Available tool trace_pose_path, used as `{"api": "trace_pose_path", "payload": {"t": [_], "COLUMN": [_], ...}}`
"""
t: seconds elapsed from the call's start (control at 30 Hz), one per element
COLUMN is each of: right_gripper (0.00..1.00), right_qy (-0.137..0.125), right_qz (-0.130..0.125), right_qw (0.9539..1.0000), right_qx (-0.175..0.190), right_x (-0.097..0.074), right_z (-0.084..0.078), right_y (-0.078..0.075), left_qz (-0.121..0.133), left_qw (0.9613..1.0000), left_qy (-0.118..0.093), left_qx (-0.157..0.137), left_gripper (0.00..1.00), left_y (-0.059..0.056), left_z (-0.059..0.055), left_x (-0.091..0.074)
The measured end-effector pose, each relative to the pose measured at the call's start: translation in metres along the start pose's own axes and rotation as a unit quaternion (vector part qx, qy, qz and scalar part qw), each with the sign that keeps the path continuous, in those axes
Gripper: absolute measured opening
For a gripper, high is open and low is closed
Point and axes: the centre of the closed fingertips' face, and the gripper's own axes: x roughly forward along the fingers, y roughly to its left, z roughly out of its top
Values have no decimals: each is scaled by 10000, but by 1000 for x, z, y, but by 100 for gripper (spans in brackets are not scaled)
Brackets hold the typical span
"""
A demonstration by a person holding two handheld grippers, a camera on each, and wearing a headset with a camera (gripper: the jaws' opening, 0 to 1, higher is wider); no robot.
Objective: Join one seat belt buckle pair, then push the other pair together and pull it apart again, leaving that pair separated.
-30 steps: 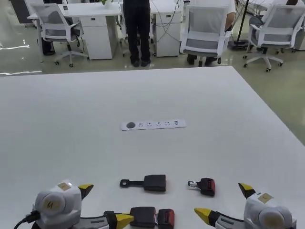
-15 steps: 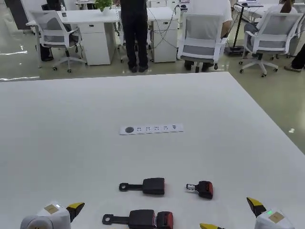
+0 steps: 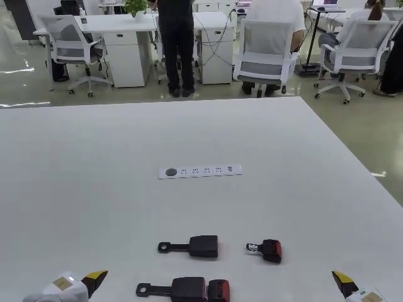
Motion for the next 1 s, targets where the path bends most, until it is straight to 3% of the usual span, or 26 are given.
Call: {"api": "trace_pose_path", "payload": {"t": [0.13, 0.33, 0.53, 1.0], "right_gripper": [97, 97, 98, 99], "right_qy": [-4, -40, -45, -17], "right_qz": [-13, -23, -21, 30], "right_qw": [10000, 10000, 9999, 9999], "right_qx": [-15, -34, -97, -123], "right_x": [1, 2, 6, 9], "right_z": [1, 6, 9, 10], "right_y": [1, 1, 0, 3], "left_qz": [-14, -2, 49, 88], "left_qw": [10000, 9999, 9998, 9997], "left_qy": [3, -5, -59, -139], "left_qx": [56, 106, 192, 174], "left_gripper": [100, 100, 100, 100], "left_y": [-5, -3, 3, 4], "left_z": [2, 0, 3, 13], "left_x": [0, 4, 7, 7]}}
